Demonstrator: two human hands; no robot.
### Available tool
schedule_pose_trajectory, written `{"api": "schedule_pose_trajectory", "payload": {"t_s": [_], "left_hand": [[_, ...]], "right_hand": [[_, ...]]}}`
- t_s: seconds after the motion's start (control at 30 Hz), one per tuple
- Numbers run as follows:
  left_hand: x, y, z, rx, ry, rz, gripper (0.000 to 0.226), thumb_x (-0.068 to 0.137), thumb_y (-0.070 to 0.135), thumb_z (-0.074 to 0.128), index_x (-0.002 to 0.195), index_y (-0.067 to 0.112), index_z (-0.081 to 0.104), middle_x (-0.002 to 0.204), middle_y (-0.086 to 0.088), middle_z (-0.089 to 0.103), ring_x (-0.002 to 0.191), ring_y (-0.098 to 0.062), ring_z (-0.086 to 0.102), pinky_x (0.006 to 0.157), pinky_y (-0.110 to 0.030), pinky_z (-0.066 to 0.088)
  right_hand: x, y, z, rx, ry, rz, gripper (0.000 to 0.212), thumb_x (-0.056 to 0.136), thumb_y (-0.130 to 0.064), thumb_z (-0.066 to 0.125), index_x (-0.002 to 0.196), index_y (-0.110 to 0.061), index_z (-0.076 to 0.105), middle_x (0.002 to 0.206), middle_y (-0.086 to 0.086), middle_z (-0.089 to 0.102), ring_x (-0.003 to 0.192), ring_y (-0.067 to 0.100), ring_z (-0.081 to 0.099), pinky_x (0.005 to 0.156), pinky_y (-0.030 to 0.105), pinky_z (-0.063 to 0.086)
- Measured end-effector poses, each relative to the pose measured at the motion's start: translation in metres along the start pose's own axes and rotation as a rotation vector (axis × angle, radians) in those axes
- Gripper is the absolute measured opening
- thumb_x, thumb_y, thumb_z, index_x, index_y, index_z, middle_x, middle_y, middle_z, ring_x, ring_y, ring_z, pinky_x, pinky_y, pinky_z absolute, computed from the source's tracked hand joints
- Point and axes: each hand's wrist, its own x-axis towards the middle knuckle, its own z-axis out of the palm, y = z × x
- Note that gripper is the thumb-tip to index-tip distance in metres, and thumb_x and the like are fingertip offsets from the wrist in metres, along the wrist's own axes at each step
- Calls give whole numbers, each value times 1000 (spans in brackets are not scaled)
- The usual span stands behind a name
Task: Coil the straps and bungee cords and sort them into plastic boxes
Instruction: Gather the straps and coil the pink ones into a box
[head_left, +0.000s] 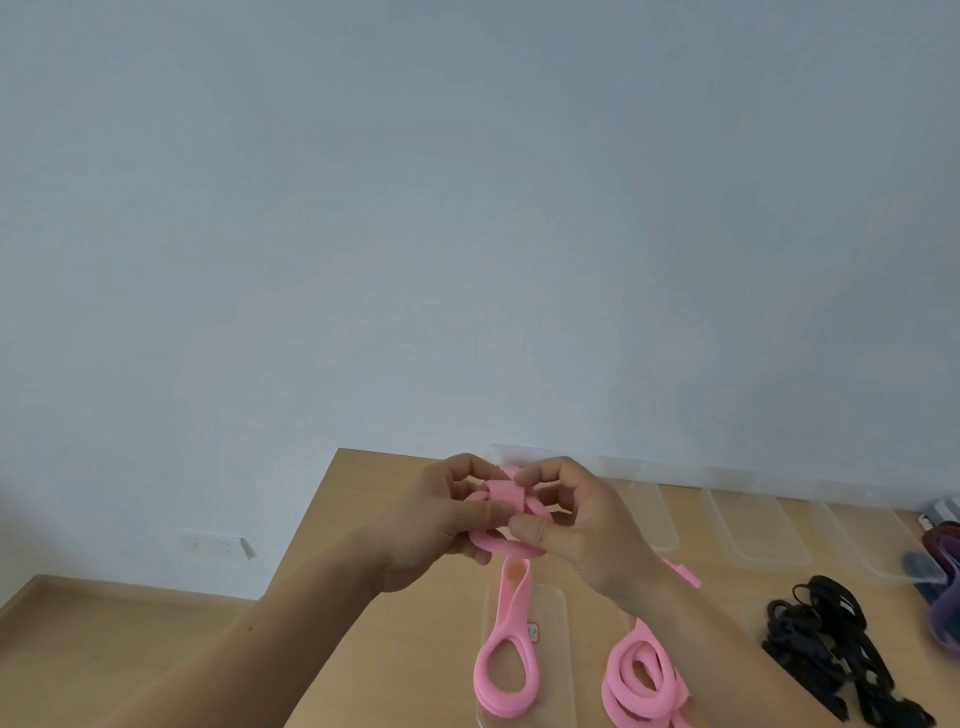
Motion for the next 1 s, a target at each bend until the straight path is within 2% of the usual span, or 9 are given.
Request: {"api": "schedule_pose_trajectory", "payload": {"t_s": [0.07,0.17,0.3,0.47,0.67,0.77,0.83,0.93,1.0], "left_hand": [[0,-1,1,46,41,65,34,77,11,79,107,4,64,102,-22,64,75,-26,67,62,-30,53],[0,-2,6,120,69,164,34,74,14,81,103,7,63,108,-20,63,74,-24,68,61,-31,52],[2,-6,10,149,73,245,26,79,13,79,100,14,63,87,-7,67,63,-20,60,54,-29,49],[2,-10,10,203,64,295,22,79,24,77,96,29,63,74,-3,65,63,-16,56,56,-26,49],[2,-11,9,205,31,329,24,82,13,73,102,21,63,86,-12,70,76,-21,63,71,-36,55],[2,-13,11,173,30,348,25,84,7,71,107,12,62,96,-14,73,92,-33,70,86,-48,58],[-1,-14,11,139,21,344,29,83,8,73,109,15,62,104,-18,71,98,-41,67,89,-51,56],[-2,-10,9,34,41,231,52,77,21,77,123,26,55,114,-12,67,95,-33,68,82,-37,57],[-1,-6,6,-49,53,131,56,76,30,74,126,16,53,110,-18,68,90,-26,67,82,-33,55]], "right_hand": [[2,-1,-1,61,14,17,26,77,-24,78,100,-26,67,96,-4,71,87,14,68,74,27,56],[5,-2,1,157,75,94,21,87,-29,71,105,-18,66,100,4,70,80,14,69,70,29,57],[4,-2,2,186,10,146,36,85,-43,66,107,-14,66,91,18,70,67,31,66,57,35,55],[3,0,0,153,19,114,46,73,-45,74,106,-13,65,71,0,70,53,17,62,48,26,49],[2,-2,-1,230,22,111,48,68,-50,76,100,-14,70,71,1,68,55,15,56,50,23,45],[2,-2,-1,229,17,111,46,69,-45,77,101,-13,71,72,3,67,56,16,55,51,23,45],[2,-2,-3,233,13,101,38,72,-37,80,102,-16,72,76,3,67,58,16,55,54,24,46],[0,-1,-7,205,11,64,27,76,-23,84,101,-25,73,82,2,68,60,15,54,58,25,48],[0,1,-6,200,4,56,33,72,-20,85,101,-28,72,87,-1,71,65,13,60,63,22,50]]}}
